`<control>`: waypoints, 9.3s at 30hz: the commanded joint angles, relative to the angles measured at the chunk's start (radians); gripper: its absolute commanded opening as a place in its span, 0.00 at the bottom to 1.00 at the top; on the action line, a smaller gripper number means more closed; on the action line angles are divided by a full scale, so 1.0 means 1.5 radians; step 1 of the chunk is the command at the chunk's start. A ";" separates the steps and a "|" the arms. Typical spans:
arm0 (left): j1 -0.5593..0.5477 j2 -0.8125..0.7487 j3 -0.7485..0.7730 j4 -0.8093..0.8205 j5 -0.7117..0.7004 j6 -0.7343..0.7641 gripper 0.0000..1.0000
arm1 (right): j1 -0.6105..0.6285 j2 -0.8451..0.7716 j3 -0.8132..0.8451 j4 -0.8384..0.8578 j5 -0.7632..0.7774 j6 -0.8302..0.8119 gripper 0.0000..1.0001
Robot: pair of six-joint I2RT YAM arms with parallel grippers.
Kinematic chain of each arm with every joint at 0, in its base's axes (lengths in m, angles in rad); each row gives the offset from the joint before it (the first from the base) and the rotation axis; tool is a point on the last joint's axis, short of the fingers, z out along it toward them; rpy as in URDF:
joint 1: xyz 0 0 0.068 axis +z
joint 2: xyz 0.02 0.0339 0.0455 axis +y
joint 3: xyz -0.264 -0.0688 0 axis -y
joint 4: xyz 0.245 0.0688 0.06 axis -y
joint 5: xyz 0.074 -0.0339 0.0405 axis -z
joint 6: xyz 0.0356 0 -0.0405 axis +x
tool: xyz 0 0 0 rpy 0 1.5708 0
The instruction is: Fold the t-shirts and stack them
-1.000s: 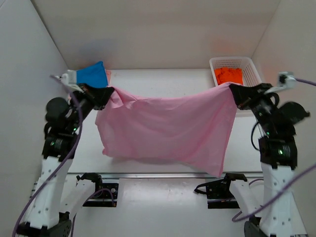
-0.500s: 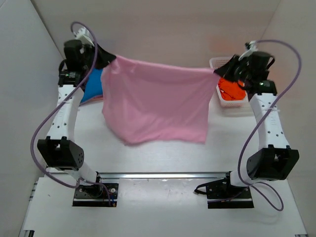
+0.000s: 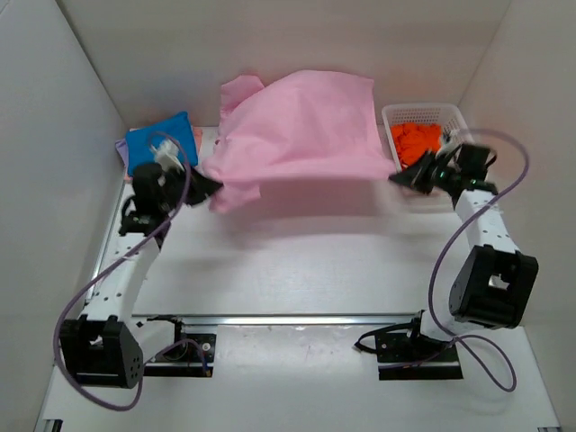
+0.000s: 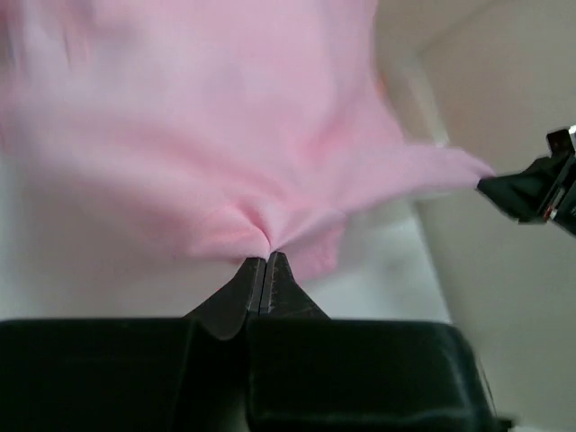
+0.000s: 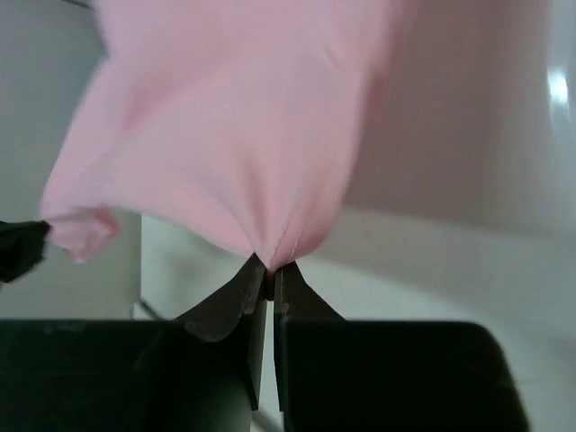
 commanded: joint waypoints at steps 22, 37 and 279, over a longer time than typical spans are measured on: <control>-0.066 -0.348 -0.509 -0.152 0.025 -0.055 0.04 | 0.075 -0.276 -0.509 -0.211 0.182 -0.053 0.00; -0.102 -0.268 0.021 -0.282 -0.190 0.099 0.00 | 0.126 -0.434 -0.124 -0.160 0.264 -0.153 0.00; -0.026 0.518 0.134 0.118 -0.171 0.259 0.99 | 0.253 0.003 -0.212 -0.063 0.279 -0.071 0.19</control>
